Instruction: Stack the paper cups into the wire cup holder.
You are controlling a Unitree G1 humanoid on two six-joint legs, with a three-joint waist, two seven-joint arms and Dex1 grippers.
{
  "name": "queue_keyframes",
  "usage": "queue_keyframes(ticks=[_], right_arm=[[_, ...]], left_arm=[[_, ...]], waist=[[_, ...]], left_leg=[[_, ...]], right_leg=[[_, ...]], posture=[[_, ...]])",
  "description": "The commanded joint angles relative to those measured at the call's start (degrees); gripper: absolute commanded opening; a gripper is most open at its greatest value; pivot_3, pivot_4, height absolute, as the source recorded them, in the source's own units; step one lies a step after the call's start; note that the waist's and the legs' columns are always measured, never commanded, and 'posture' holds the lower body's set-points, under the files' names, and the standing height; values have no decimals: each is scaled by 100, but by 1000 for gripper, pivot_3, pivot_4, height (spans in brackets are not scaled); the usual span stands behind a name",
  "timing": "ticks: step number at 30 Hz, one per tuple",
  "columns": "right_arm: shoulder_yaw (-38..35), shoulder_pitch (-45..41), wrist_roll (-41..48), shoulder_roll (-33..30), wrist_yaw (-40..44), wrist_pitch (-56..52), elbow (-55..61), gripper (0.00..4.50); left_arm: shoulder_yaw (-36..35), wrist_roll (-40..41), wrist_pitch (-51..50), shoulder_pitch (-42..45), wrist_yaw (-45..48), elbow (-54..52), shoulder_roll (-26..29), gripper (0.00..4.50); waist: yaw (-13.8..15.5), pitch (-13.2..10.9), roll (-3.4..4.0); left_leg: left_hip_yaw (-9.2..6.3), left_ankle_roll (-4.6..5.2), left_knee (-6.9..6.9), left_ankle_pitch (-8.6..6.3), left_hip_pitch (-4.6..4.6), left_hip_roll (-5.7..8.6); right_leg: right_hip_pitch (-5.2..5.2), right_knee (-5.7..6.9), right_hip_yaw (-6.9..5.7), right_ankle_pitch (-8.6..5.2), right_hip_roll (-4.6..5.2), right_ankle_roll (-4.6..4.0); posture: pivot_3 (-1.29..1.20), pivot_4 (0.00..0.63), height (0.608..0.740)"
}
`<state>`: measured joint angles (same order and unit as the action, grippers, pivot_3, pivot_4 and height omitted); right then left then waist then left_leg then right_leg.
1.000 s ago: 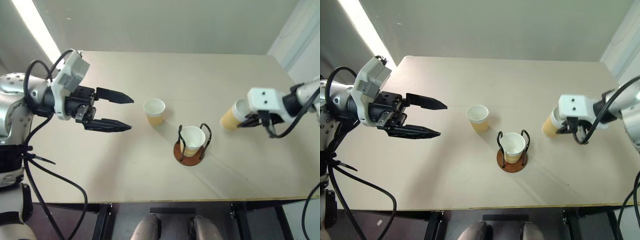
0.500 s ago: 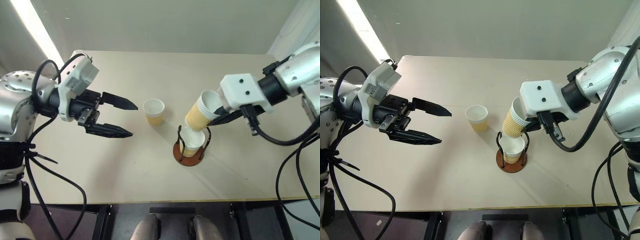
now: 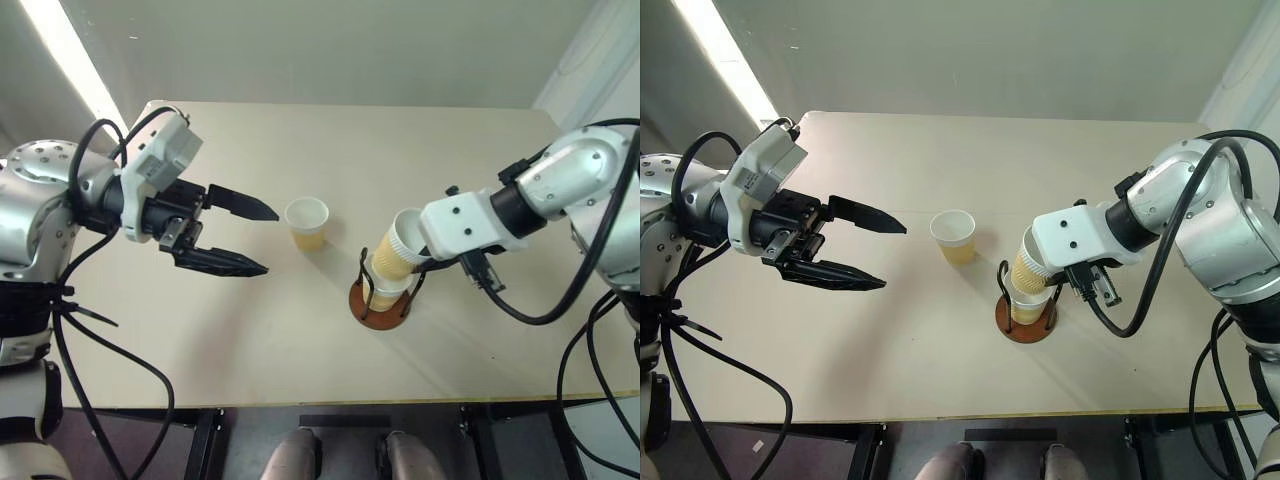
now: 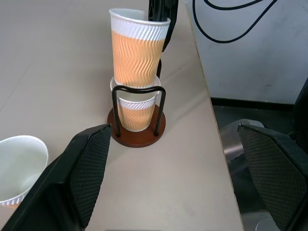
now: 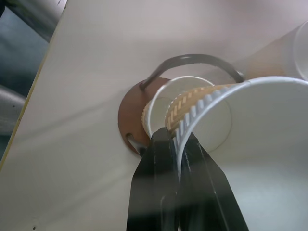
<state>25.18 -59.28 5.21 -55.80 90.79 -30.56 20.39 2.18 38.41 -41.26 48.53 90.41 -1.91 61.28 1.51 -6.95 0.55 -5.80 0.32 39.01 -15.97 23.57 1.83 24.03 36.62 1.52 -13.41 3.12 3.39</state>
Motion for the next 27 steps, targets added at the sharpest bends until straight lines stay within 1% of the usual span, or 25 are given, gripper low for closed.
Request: queue_keyframes(ticks=[1,3,6,7,9,10,14,17,19,21,24,27], right_arm=[[-16,8,-83,7,16,108,236,13],[4,34,-100,33,14,110,283,13],[27,21,-112,112,-1,77,336,590],[31,1,-109,157,-20,34,357,867],[6,-110,-144,314,-146,-35,297,1618],[-17,-165,-173,377,-205,-50,240,1906],[-199,-274,-157,528,-448,-231,58,3327],[-559,-432,101,602,-699,-769,-200,3327],[-953,-530,403,710,-928,-1230,-365,3327],[-1416,-552,773,799,-1144,-1711,-412,3327],[-2059,-447,1226,763,-1449,-2255,-390,3327],[-2533,-238,1618,628,-1663,-2683,-323,3327]], left_arm=[[-96,26,67,105,203,-45,31,4500],[-89,17,72,109,201,-38,24,4500],[-69,1,78,123,197,-27,3,4500],[-65,-1,76,127,195,-28,-3,4500],[-42,-18,80,148,189,-19,-32,4500],[-31,-29,82,158,188,-12,-44,4500],[-2,-53,69,186,130,-23,-80,4500],[47,-280,307,191,-75,-106,-158,4500],[130,-514,484,185,-168,-232,-164,4500],[118,-531,511,200,-196,-347,-210,4500],[214,-836,757,286,-364,-369,-282,4500],[334,-1131,977,446,-516,-249,-417,4500]], waist=[[0,0,0],[0,0,0],[0,0,0],[0,0,0],[-3,0,0],[-6,0,0],[-6,0,0],[-5,0,0],[-4,0,0],[-4,0,0],[7,0,0],[6,0,0]], left_leg=[[0,0,0,0,0,0],[0,0,0,0,0,0],[0,0,0,0,0,0],[0,0,0,0,0,0],[0,0,0,0,0,0],[0,0,0,0,0,0],[0,0,2,0,0,0],[0,0,2,0,1,1],[0,0,2,0,2,1],[0,0,-1,0,2,0],[-1,0,-6,0,6,0],[-1,0,-5,0,9,2]], right_leg=[[0,0,0,0,0,0],[0,0,0,0,0,0],[0,-1,0,0,0,0],[0,-1,0,0,0,0],[0,0,0,0,0,0],[0,0,0,0,0,0],[0,1,0,0,0,0],[0,-3,0,0,0,0],[2,-2,0,0,0,0],[3,-4,0,0,0,0],[2,-16,-2,0,-1,0],[1,-28,-1,2,0,3]], posture=[[0,150,740],[0,150,740],[0,150,740],[0,150,740],[0,150,740],[0,150,740],[0,150,740],[0,150,740],[0,150,740],[0,150,740],[0,150,740],[0,150,740]])
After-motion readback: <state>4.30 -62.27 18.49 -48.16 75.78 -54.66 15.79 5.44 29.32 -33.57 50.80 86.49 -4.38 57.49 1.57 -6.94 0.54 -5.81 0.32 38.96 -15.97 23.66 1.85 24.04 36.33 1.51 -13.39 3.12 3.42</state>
